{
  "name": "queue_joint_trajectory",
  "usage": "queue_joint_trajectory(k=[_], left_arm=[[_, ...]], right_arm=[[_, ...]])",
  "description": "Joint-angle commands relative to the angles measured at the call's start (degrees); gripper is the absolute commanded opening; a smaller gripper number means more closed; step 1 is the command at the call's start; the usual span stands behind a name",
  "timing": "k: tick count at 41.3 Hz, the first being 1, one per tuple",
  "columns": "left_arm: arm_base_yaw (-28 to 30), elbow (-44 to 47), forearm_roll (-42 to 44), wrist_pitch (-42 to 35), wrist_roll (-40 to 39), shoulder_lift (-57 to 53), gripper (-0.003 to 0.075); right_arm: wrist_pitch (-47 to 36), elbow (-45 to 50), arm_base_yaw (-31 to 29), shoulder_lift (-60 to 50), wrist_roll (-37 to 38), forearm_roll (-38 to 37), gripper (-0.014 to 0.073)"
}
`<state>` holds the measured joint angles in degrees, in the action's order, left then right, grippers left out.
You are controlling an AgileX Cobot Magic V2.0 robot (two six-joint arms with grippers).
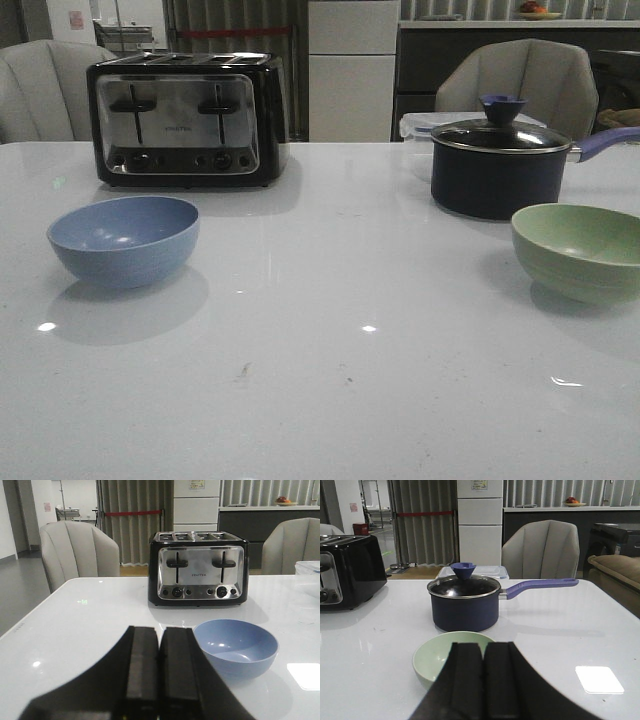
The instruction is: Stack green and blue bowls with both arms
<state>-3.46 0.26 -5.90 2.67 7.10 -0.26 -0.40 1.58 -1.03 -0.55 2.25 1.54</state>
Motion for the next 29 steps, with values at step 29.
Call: queue_joint_trajectory(k=[29], left_arm=[[0.1, 0.1, 0.2, -7.8, 0.2, -1.1, 0.0093]], right_arm=[[-7.6, -0.2, -0.3, -1.1, -0.3, 0.1, 0.0055]])
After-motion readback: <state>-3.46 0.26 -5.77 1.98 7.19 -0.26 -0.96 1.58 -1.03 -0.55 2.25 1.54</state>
